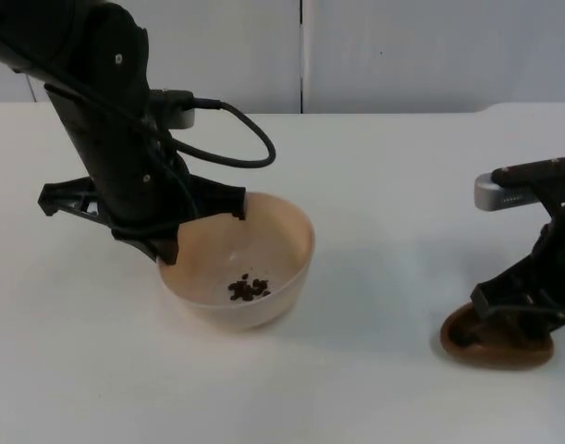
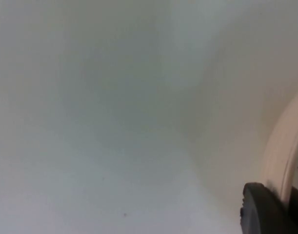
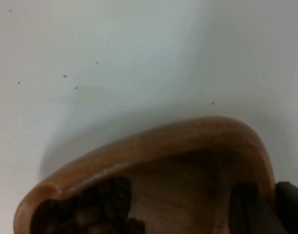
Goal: Pick up the bowl with the left hand and pour the coffee beans from the cup into the bowl with the right hand.
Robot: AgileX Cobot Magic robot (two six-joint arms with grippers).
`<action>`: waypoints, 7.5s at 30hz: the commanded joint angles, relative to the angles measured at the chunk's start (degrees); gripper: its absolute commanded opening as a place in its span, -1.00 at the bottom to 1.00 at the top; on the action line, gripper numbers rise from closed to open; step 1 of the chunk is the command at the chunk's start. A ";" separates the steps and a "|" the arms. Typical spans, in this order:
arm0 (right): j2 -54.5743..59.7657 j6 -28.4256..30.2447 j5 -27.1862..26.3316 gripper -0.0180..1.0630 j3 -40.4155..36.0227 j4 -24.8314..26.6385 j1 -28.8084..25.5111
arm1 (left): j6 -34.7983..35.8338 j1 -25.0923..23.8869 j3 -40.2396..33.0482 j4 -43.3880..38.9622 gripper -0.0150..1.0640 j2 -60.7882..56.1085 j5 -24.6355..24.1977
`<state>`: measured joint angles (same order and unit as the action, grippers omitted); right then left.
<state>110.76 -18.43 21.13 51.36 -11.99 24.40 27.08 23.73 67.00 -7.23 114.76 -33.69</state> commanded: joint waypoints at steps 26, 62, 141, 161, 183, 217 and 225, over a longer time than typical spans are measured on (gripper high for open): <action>-0.43 -2.08 0.18 0.33 -0.46 0.88 -0.20 | 0.68 0.21 -0.47 -1.51 0.12 -6.12 -1.11; -48.63 3.89 7.65 0.33 -0.46 3.39 0.95 | -4.04 0.21 -0.47 -2.05 0.12 -36.10 -7.95; -110.76 22.07 40.68 0.33 -21.74 15.17 0.95 | -28.73 0.21 -38.26 11.25 0.12 -114.76 -28.66; -110.76 21.94 40.68 0.33 -21.84 13.63 0.95 | -28.68 0.21 -38.67 11.13 0.12 -114.76 -27.82; -110.76 21.94 40.68 0.44 -21.84 13.63 0.95 | -28.68 0.21 -38.67 11.30 0.33 -114.76 -27.82; -110.76 21.94 40.68 0.98 -21.84 13.63 -3.05 | -28.46 0.21 -38.67 11.18 0.97 -114.76 -27.82; -110.76 21.94 40.68 0.98 -21.84 13.63 -15.03 | -28.46 0.21 -38.67 11.18 0.97 -114.76 -27.82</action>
<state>0.21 3.09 61.99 29.61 1.83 12.95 -1.47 23.73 28.59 3.25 0.23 -62.24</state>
